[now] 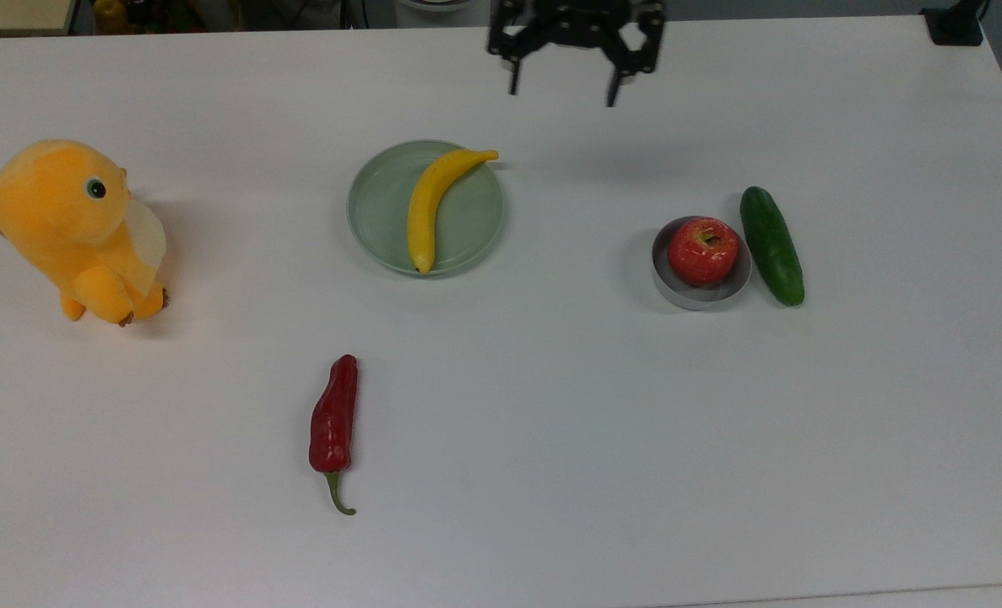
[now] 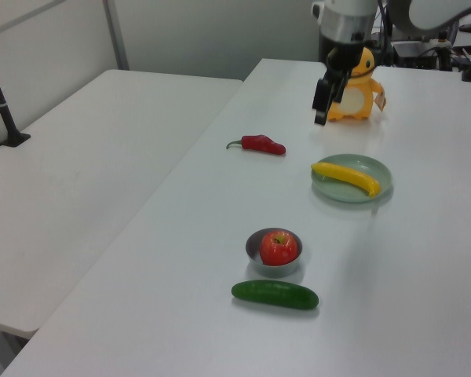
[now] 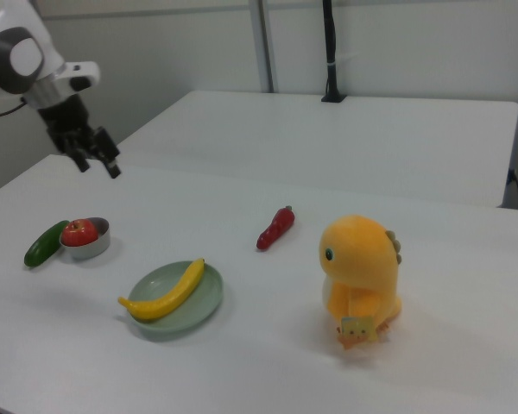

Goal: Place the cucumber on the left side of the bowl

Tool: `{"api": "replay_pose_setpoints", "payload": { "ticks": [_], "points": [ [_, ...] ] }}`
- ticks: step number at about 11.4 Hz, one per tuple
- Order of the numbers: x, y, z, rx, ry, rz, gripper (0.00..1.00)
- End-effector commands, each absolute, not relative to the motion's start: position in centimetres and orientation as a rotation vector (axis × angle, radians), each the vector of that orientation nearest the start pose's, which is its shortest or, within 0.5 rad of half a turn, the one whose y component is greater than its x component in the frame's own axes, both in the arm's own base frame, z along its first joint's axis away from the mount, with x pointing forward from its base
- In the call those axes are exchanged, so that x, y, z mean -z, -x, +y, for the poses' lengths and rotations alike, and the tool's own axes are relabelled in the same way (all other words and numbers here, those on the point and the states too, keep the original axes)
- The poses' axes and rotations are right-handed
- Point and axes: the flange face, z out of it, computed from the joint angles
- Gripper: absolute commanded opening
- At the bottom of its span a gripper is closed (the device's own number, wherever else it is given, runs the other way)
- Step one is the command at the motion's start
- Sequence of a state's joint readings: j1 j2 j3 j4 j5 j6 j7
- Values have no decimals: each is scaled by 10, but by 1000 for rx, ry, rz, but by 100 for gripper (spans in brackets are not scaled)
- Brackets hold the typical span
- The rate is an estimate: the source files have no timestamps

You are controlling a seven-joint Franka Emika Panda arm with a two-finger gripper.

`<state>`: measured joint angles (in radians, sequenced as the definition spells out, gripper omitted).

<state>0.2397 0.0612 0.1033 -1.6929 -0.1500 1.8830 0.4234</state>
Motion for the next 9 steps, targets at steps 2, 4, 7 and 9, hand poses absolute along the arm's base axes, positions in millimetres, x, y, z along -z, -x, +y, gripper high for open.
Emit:
{"api": "replay_pose_setpoints", "payload": {
  "ticks": [2,4,7,9],
  "points": [
    [-573,-573,83,208,3129,220,100],
    [-570,-574,62,173,3134,216,100],
    [-566,-576,59,164,3136,220,100],
    [-565,-576,59,163,3134,221,100]
  ]
}}
